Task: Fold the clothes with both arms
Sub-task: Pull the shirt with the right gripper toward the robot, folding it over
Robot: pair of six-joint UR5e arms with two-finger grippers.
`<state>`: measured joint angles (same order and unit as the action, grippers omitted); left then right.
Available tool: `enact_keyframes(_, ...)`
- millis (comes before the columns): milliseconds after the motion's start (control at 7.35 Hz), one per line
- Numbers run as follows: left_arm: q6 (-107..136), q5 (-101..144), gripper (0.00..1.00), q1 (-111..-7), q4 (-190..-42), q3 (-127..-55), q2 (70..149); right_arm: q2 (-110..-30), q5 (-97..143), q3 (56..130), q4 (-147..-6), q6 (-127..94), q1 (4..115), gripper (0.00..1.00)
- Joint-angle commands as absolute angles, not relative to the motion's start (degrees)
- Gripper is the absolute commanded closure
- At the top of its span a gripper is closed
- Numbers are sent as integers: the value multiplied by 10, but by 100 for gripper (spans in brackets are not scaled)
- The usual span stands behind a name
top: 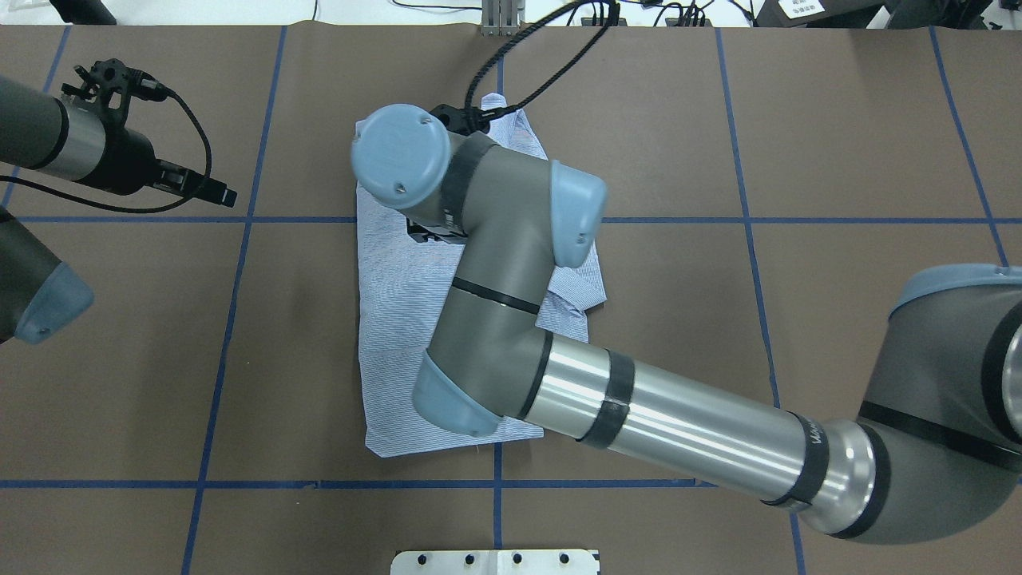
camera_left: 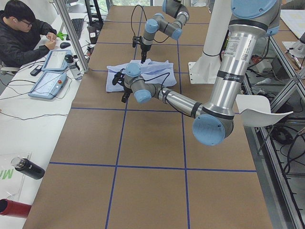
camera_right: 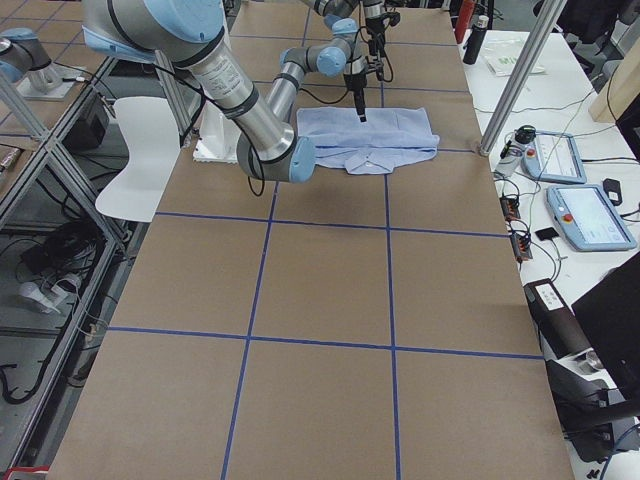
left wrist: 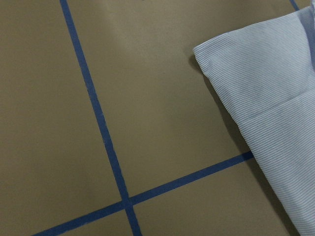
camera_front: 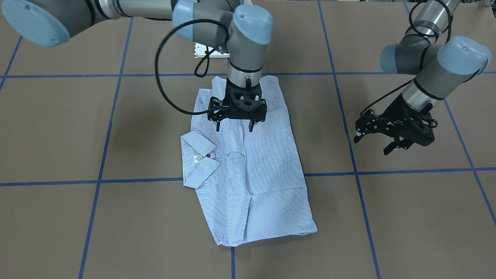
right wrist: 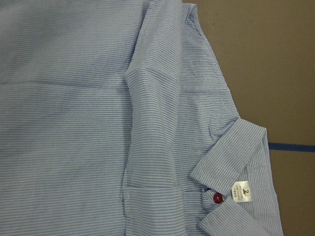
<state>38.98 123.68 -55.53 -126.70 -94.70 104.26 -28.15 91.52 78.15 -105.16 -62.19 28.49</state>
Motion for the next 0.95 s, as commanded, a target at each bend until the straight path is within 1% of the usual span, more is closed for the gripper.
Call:
enact_keyframes(0,381,1241,0,-558,-1266,-949,1035,-213,911,668,-1076,-529,282,0)
enact_keyframes(136,381,1241,0,-558,-1266,-949,1035,-187,897,617,-1081,-500,268,0)
enact_keyframes(408,381,1241,0,-558,-1266,-948,1035,-184,847,592,-1098,-432,237,0)
enact_keyframes(816,381,1242,0,-557,-1266,-949,1035,-188,801,567,-1115,-357,222,0)
